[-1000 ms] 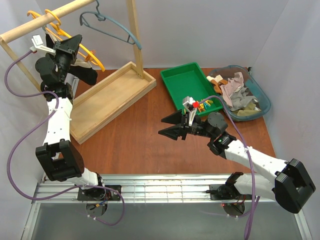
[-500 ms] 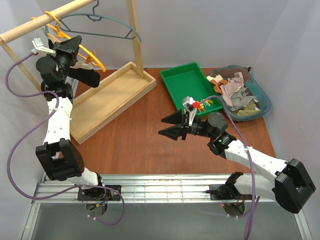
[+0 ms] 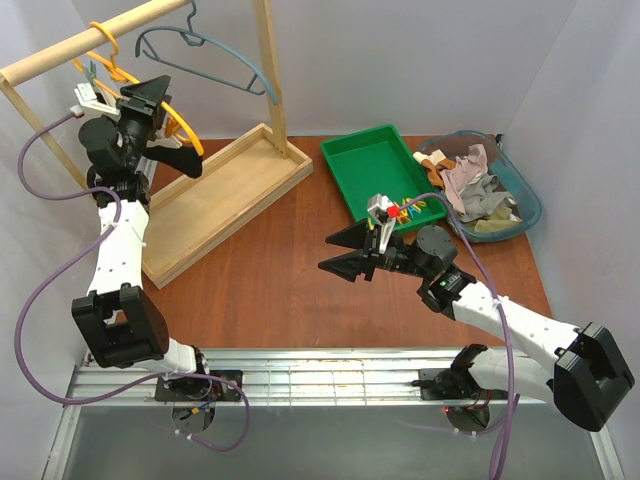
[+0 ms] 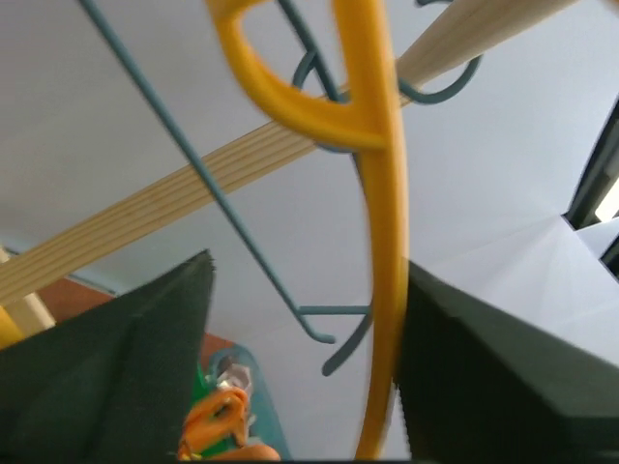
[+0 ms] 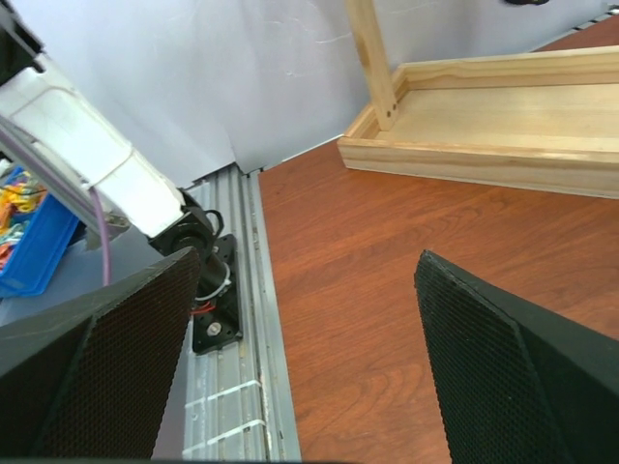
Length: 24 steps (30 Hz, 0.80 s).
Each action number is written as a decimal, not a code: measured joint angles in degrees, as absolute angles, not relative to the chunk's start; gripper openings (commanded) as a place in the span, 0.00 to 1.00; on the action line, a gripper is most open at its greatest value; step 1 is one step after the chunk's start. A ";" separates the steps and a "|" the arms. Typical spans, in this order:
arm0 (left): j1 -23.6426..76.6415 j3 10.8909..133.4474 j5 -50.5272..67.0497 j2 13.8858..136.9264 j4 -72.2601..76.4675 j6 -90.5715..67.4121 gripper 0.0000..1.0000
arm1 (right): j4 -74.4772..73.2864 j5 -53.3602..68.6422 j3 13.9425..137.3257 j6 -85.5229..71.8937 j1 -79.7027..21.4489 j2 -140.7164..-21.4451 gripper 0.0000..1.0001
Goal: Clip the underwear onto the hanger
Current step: Place the hanger at the clothesline.
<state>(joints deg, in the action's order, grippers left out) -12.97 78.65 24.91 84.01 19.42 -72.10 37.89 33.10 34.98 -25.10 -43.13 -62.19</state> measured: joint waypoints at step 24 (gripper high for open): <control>-6.20 48.58 14.28 39.11 10.39 -36.53 0.95 | 19.25 2.35 30.11 -11.40 -43.13 -43.83 0.88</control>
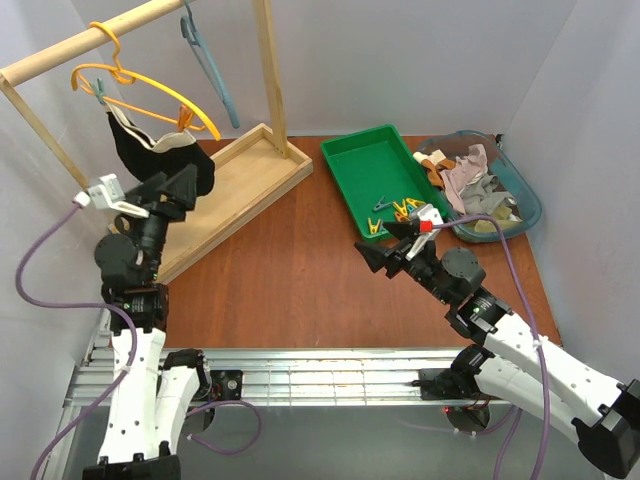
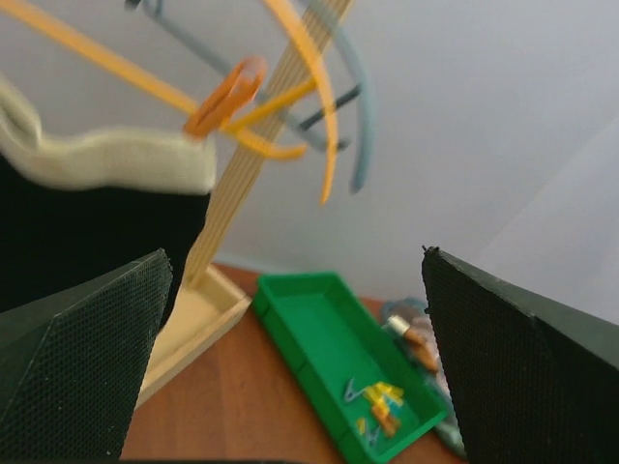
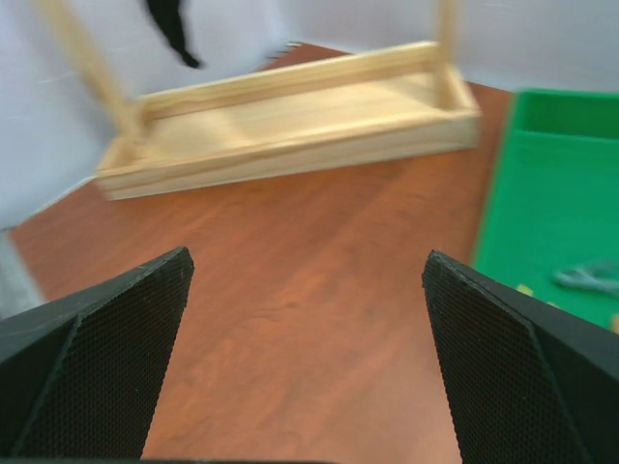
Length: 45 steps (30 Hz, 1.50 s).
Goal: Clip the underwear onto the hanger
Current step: Place the hanger at the clothesline, then reset both arms
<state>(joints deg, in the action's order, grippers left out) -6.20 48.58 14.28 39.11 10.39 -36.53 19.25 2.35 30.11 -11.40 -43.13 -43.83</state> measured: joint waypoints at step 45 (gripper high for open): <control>-4.32 6.26 -9.74 73.32 55.77 -20.51 0.96 | 27.42 -14.46 16.99 -12.25 -0.75 -54.96 0.97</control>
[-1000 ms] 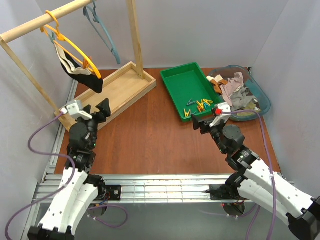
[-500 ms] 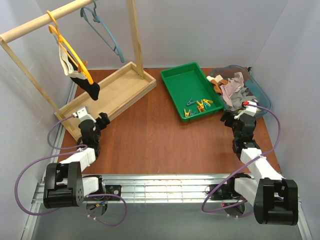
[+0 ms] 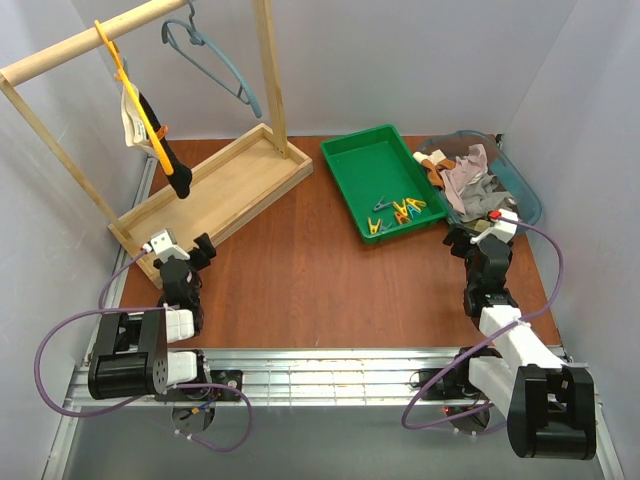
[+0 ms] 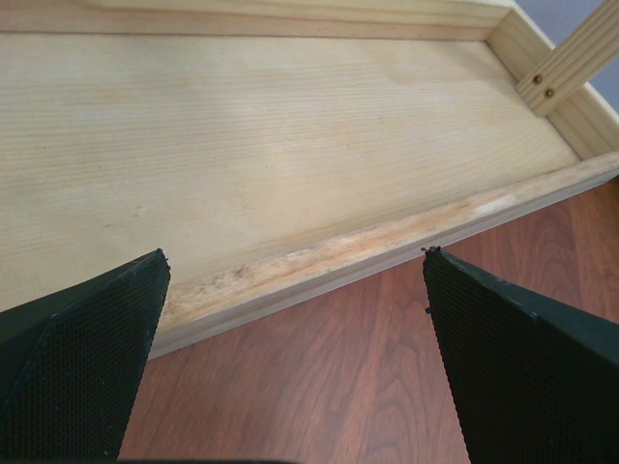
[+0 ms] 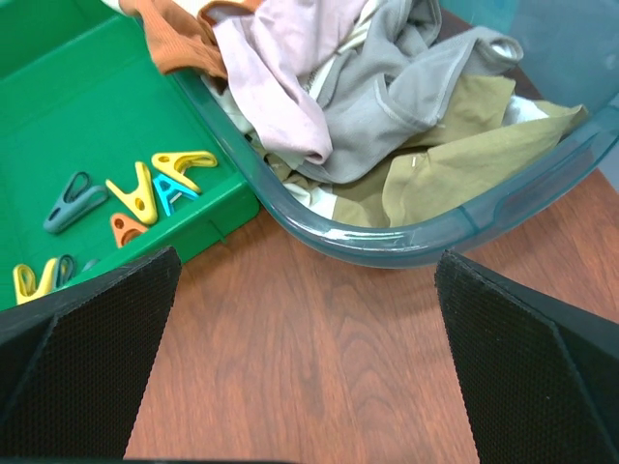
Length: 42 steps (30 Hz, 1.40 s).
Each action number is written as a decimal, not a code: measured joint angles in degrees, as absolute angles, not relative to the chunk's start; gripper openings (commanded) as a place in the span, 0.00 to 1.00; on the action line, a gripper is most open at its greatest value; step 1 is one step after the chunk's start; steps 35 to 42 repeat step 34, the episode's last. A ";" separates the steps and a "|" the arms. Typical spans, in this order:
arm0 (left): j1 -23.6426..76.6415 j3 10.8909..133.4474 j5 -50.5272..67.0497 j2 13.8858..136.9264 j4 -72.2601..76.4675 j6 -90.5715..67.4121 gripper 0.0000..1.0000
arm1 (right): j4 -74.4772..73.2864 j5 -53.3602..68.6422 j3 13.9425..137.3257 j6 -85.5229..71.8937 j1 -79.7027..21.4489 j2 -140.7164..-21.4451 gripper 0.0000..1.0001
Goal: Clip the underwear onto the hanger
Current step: Reset both arms
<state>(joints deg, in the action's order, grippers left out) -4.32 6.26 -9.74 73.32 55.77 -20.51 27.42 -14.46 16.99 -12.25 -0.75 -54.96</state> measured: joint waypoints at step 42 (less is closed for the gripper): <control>-4.10 9.47 -5.72 34.00 31.99 -18.39 0.86 | 28.56 -10.41 15.07 -11.31 -0.75 -40.82 0.98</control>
